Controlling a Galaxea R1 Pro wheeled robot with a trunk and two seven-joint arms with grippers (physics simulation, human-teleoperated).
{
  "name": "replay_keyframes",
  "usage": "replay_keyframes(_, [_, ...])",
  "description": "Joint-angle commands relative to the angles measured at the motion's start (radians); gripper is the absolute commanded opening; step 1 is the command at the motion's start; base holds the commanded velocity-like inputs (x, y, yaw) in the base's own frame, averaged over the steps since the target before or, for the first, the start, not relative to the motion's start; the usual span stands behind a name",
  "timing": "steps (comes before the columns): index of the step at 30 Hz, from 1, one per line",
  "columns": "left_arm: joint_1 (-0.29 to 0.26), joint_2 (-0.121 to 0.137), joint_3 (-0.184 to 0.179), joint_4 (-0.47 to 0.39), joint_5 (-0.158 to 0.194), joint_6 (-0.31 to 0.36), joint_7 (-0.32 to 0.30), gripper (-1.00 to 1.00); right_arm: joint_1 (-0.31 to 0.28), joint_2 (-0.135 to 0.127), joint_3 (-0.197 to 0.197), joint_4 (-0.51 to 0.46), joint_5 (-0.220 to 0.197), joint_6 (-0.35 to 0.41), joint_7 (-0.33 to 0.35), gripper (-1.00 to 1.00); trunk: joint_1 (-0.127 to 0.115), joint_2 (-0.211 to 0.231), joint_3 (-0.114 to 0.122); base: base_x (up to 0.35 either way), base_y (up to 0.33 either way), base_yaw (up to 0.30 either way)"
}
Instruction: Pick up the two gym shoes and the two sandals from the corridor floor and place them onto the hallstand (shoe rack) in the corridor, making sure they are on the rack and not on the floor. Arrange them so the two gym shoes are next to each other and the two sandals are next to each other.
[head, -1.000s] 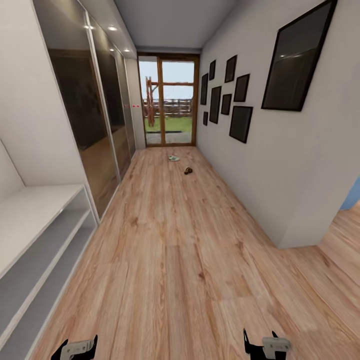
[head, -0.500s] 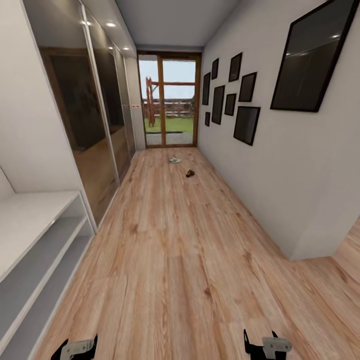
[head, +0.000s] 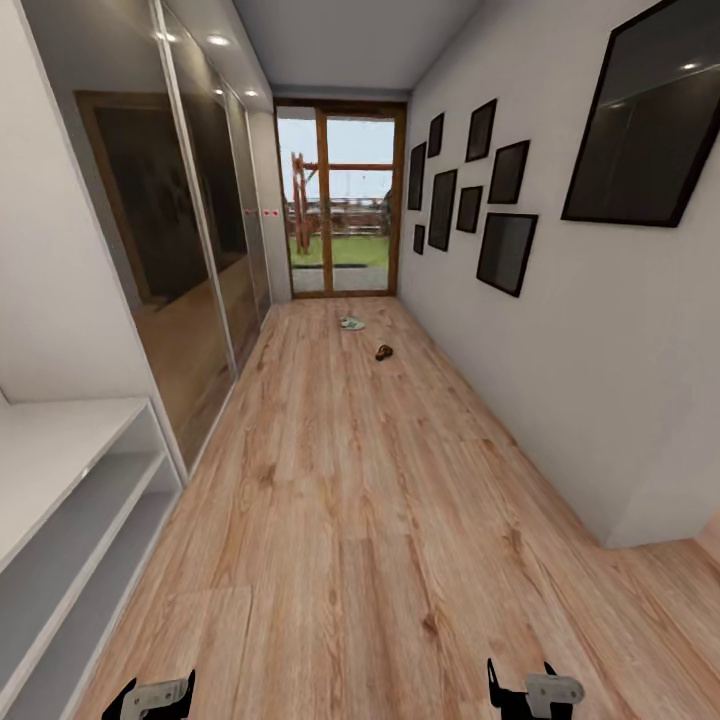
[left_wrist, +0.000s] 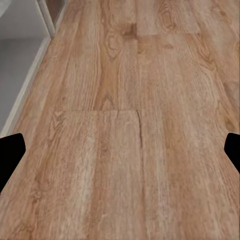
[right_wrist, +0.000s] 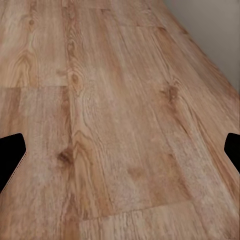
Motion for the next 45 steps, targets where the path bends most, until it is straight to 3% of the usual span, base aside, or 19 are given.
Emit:
replay_keyframes(1, [-0.001, -0.001, 0.009, 0.001, -0.01, -0.004, -0.005, 1.0, -0.001, 0.0, 0.004, 0.0, 0.004, -0.001, -0.008, 1.0, 0.0, 0.0, -0.001, 0.337, 0.076, 0.0])
replay_keyframes(45, [-0.001, -0.001, 0.008, 0.001, -0.01, -0.004, -0.005, 1.0, -0.001, -0.001, 0.003, 0.001, 0.006, -0.001, -0.008, 1.0, 0.0, 0.0, -0.001, 0.337, 0.074, 0.0])
